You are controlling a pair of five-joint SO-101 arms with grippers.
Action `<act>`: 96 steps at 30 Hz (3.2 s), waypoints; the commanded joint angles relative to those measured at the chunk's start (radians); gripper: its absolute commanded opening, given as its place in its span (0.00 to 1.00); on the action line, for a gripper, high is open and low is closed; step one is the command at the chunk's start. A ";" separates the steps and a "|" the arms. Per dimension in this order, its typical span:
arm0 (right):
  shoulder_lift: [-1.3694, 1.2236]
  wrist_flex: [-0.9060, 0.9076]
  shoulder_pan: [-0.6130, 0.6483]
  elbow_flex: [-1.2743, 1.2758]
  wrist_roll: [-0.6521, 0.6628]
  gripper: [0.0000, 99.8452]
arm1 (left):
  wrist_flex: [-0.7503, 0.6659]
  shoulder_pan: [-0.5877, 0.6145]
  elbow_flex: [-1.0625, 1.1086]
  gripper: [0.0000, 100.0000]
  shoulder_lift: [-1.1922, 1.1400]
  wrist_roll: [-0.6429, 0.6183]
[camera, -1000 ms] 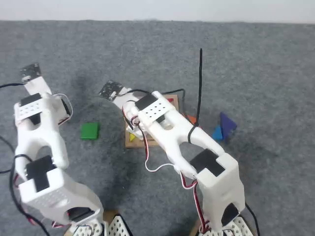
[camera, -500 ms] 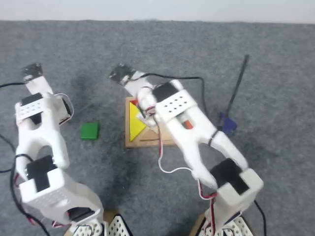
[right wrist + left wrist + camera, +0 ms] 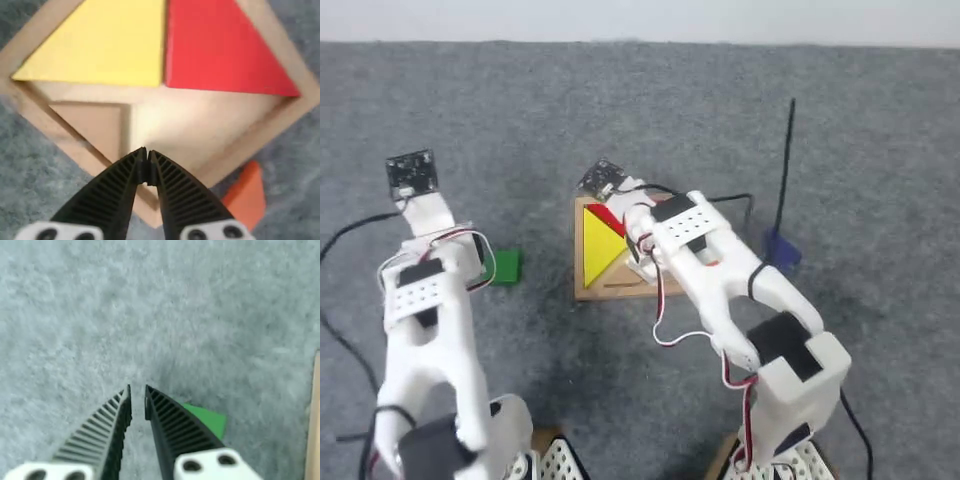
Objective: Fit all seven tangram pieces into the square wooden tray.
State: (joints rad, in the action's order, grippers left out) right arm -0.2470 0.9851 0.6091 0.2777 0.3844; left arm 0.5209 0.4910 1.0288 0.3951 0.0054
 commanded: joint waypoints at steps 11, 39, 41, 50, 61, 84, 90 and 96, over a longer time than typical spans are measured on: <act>-0.002 -0.019 0.137 -0.077 0.012 0.01 | -0.048 -0.005 -0.019 0.05 0.031 0.011; 0.366 0.236 -0.159 0.057 0.005 0.08 | -0.046 -0.011 -0.012 0.05 0.029 0.015; 0.364 0.234 -0.208 0.071 0.005 0.11 | -0.046 -0.011 -0.012 0.05 0.029 0.015; 0.372 0.188 -0.421 0.155 -0.107 0.11 | -0.046 -0.052 0.012 0.05 0.035 0.080; 0.363 -0.061 -0.595 0.216 -0.305 0.17 | -0.046 -0.064 0.021 0.05 0.035 0.106; 0.002 0.010 -0.604 0.006 -0.198 0.19 | -0.046 -0.061 0.021 0.05 0.035 0.107; -0.025 0.013 -0.636 0.006 -0.153 0.19 | -0.046 -0.061 0.021 0.05 0.035 0.107; -0.027 0.013 -0.673 0.008 -0.109 0.07 | -0.046 -0.061 0.021 0.05 0.035 0.107</act>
State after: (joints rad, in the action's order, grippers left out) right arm -0.2762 0.9774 -0.0292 0.3176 0.2524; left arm 0.4933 0.4358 1.0595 0.4135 0.1005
